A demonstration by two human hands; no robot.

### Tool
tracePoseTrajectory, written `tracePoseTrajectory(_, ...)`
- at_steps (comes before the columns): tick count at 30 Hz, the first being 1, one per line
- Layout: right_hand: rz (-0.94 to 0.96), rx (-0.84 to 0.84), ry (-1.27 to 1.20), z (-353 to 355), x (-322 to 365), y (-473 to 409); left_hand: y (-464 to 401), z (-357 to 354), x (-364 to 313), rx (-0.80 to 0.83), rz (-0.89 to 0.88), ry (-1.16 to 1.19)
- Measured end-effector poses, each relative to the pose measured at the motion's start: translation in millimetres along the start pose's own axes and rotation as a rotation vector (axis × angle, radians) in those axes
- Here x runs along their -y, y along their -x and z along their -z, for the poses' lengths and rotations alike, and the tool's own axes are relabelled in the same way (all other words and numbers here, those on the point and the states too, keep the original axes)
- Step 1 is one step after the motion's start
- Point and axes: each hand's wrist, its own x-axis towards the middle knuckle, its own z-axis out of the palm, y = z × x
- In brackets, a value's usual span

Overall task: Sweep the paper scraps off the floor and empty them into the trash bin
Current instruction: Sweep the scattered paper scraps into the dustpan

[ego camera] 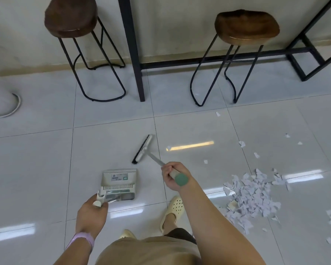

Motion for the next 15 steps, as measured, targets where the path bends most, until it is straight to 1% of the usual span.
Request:
tracePoseTrajectory(3, -0.017, -0.019, -0.076, 39.6, 38.2, 13.4, -1.7, -13.6, -33.2, 0.005, -0.008, -0.028)
tracePoseTrajectory(7, -0.032, -0.033, -0.238, 137.1, 96.1, 73.6, -10.0, -42.3, -74.8, 0.091, -0.05, -0.087)
tracePoseTrajectory(9, 0.047, -0.023, -0.287, 184.9, 112.6, 111.5, -14.4, -61.3, -100.2, 0.145, -0.087, -0.123)
tracePoseTrajectory(11, 0.18, -0.062, -0.336, 225.8, 122.2, 141.5, -15.6, -83.6, -130.7, 0.176, -0.126, -0.159)
tracePoseTrajectory(12, 0.223, -0.095, -0.379, 241.7, 126.8, 152.3, -14.8, -95.6, -147.1, 0.187, -0.149, -0.183)
tracePoseTrajectory(15, 0.331, -0.289, -0.478, 272.7, 146.1, 168.2, -8.4, -129.3, -196.8, 0.236, -0.233, -0.225)
